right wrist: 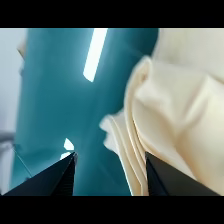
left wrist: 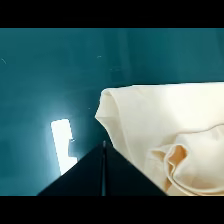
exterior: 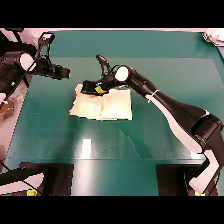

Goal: Fold the shirts.

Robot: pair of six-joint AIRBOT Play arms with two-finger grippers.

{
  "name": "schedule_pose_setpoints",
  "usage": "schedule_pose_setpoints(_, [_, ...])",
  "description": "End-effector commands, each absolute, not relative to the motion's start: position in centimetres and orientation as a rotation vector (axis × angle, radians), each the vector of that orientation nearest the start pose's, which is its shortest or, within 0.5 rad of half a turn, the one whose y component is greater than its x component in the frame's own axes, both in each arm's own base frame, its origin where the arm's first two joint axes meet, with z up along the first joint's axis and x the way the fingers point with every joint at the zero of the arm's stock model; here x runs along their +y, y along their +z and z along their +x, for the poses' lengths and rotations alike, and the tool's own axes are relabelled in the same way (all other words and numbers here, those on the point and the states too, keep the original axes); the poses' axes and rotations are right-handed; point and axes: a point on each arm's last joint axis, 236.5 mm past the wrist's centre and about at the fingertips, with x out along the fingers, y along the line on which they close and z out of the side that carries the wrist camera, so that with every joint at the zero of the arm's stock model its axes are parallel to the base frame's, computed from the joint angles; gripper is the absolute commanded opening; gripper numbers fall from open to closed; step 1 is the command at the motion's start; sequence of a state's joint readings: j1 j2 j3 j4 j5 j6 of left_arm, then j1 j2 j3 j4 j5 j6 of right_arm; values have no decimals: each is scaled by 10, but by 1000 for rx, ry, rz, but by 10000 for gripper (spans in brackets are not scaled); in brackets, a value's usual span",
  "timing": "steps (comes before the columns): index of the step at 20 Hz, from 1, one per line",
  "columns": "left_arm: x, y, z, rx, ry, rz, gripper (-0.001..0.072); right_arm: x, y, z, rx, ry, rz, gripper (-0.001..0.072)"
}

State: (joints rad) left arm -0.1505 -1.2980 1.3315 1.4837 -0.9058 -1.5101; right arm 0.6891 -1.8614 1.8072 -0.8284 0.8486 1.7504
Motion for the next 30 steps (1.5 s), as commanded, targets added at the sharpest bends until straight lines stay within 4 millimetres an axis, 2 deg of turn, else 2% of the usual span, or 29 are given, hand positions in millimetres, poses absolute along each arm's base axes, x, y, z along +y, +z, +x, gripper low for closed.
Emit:
schedule_pose_setpoints(1, [-87, 98, 465, 871, -210, 41, 22, 494, 97, 425, 1020, 812, 764, 492])
schedule_pose_setpoints(3, [-87, 98, 465, 870, -210, 42, 21, 486, 113, 440, 967, 799, 811, 492])
schedule_pose_setpoints(5, [-87, 98, 465, 871, -210, 42, 22, 472, 131, 442, 948, 816, 792, 492])
schedule_pose_setpoints(7, [-87, 98, 465, 871, -210, 43, 22, 448, 151, 442, 921, 861, 710, 492])
schedule_pose_setpoints(8, [-87, 97, 464, 873, -214, 52, 22, 428, 158, 441, 938, 858, 673, 492])
schedule_pose_setpoints(9, [-87, 96, 462, 881, -222, 68, 22, 404, 157, 440, 986, 824, 634, 492])
schedule_pose_setpoints(10, [-87, 94, 460, 895, -225, 75, 22, 370, 148, 440, 1049, 752, 578, 495])
schedule_pose_setpoints(11, [-87, 92, 457, 906, -233, 89, 22, 328, 137, 440, 1103, 660, 488, 541])
schedule_pose_setpoints(13, [-86, 90, 452, 930, -238, 94, 22, 254, 125, 437, 1152, 507, 402, 543])
schedule_pose_setpoints(14, [-86, 89, 447, 945, -240, 93, 22, 229, 121, 428, 1176, 489, 401, 554])
schedule_pose_setpoints(16, [-91, 94, 439, 956, -258, 70, 22, 191, 100, 396, 1265, 494, 402, 556])
schedule_pose_setpoints(18, [-103, 106, 429, 948, -314, 48, 22, 177, 74, 369, 1306, 538, 425, 555])
schedule_pose_setpoints(20, [-116, 119, 418, 935, -380, 32, 23, 174, 38, 347, 1353, 576, 467, 569])
schedule_pose_setpoints(21, [-121, 126, 414, 924, -405, 27, 23, 171, 20, 341, 1379, 573, 483, 637])
schedule_pose_setpoints(23, [-123, 133, 405, 922, -424, 31, 23, 176, -9, 331, 1418, 608, 494, 660])
schedule_pose_setpoints(24, [-123, 134, 401, 928, -429, 37, 23, 181, -17, 332, 1416, 637, 507, 700])
schedule_pose_setpoints(30, [-125, 126, 373, 1034, -464, 42, 24, 216, -46, 364, 1384, 767, 613, 700])
